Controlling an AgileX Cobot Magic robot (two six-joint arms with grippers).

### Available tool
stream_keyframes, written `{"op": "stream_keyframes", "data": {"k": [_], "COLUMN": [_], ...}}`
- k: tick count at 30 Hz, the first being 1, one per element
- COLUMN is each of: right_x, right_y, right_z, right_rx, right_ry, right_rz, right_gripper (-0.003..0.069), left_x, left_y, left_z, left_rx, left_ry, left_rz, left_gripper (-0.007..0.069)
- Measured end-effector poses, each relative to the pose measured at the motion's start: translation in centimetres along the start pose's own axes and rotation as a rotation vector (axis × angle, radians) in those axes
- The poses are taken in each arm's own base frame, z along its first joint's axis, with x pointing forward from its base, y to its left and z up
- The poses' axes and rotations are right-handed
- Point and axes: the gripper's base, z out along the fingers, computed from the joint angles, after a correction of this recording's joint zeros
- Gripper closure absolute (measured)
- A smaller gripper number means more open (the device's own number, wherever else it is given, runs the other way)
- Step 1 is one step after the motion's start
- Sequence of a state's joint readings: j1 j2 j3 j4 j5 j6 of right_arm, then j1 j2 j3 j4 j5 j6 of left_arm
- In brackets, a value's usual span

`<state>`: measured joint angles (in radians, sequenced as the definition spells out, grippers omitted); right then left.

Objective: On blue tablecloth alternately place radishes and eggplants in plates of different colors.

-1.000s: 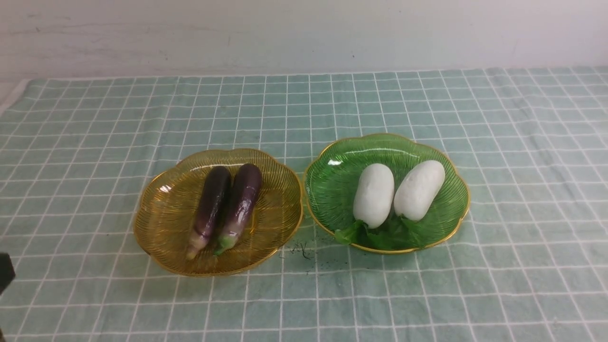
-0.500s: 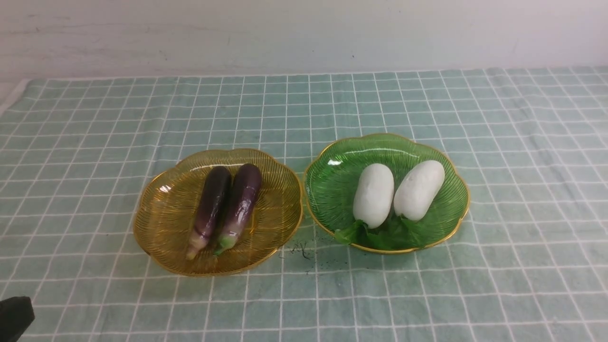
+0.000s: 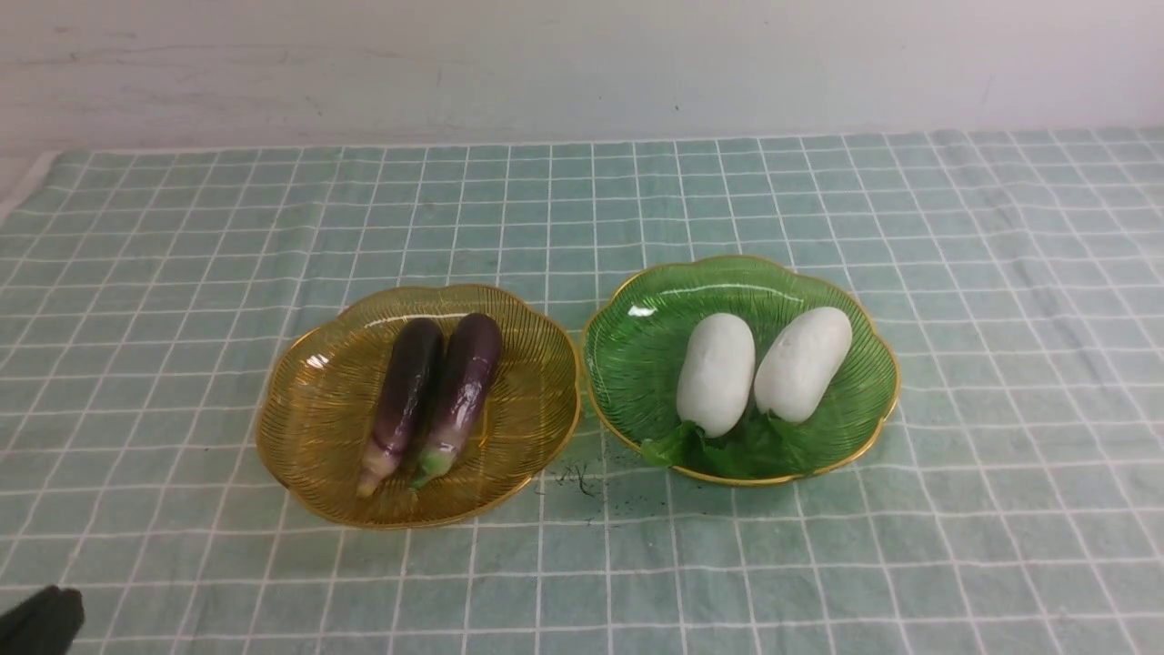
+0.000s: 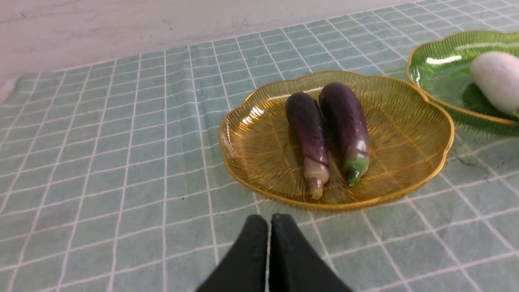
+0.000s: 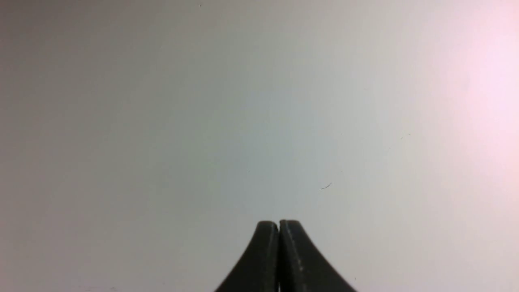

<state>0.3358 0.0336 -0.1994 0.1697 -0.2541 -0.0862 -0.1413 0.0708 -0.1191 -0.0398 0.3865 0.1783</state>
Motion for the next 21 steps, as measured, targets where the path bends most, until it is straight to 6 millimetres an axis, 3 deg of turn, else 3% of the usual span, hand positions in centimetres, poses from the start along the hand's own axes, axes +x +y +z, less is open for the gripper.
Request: {"op": "stream_keyframes", "data": {"k": [5, 21], "right_x": [0.0, 0.0], "right_y": [0.0, 0.0], "right_z": [0.0, 0.0], "right_rx": [0.0, 0.0], "right_ry": [0.0, 0.0], "right_rz": [0.0, 0.0], "right_gripper": [0.0674, 0.0674], "left_x": [3.6, 4.3], "left_y": [-0.3, -0.3], "left_z": [0.8, 0.9], "left_rx": [-0.035, -0.047], "left_ry": [0.017, 0.065], "left_rz": [0.006, -0.011], "left_gripper": [0.0632, 0.0632]}}
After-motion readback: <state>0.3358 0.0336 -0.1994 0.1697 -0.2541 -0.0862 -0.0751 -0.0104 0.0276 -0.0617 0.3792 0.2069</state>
